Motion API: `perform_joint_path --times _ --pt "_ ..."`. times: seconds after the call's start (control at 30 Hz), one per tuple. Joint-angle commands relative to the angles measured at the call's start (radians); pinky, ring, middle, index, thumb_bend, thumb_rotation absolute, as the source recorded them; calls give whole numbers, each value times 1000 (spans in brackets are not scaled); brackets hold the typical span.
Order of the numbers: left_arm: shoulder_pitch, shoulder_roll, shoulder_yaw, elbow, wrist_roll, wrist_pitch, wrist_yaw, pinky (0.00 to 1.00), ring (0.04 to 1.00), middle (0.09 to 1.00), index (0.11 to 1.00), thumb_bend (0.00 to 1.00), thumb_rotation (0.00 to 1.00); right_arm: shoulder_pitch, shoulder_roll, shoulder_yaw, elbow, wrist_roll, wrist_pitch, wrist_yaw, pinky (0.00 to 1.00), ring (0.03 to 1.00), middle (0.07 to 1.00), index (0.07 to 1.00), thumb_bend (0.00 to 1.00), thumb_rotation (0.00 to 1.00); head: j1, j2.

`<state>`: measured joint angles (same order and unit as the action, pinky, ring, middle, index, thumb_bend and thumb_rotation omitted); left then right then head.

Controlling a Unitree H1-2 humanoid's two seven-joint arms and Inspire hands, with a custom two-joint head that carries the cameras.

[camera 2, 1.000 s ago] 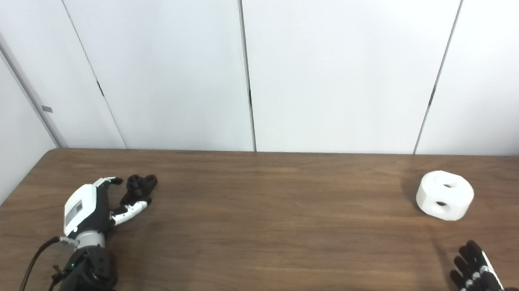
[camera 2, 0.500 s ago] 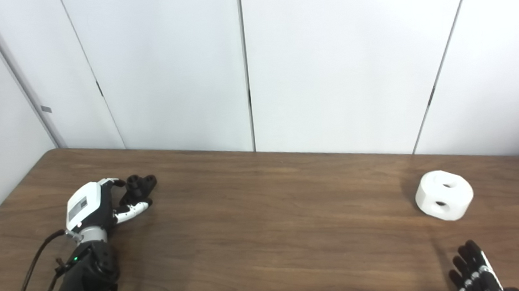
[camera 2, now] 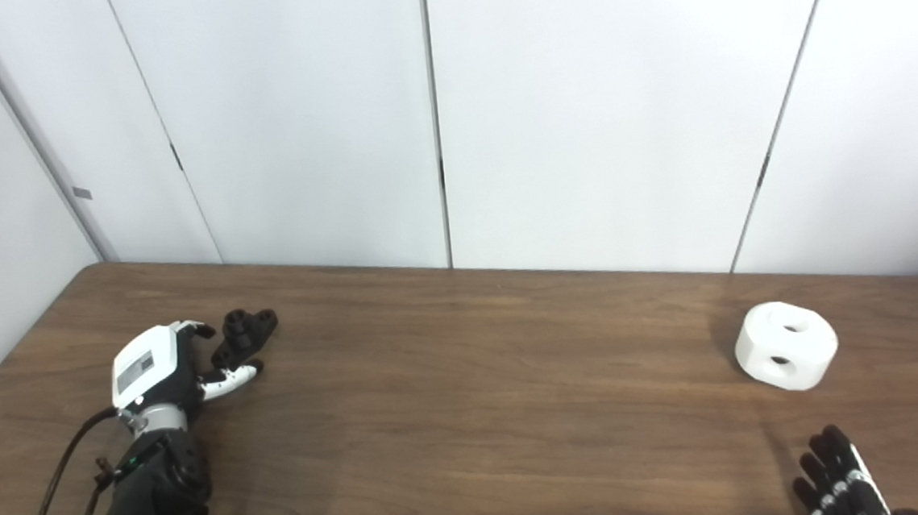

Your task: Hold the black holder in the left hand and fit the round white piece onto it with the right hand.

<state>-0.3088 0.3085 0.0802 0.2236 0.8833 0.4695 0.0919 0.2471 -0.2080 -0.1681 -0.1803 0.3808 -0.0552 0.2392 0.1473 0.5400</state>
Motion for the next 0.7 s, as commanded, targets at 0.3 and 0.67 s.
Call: perform_joint_path --times 0.3,0.67 --pt "-36 15 6 -39 23 0 -10 991 961 892 633 817 327 31 12 9 44 27 2 20 1000 1000 1000 1000 739 1000 -1 4" --pt "-26 36 -36 -46 -6 -4 18 929 909 817 491 529 76 35 12 6 35 28 7 15 1000 1000 1000 1000 726 1000 -3 10"
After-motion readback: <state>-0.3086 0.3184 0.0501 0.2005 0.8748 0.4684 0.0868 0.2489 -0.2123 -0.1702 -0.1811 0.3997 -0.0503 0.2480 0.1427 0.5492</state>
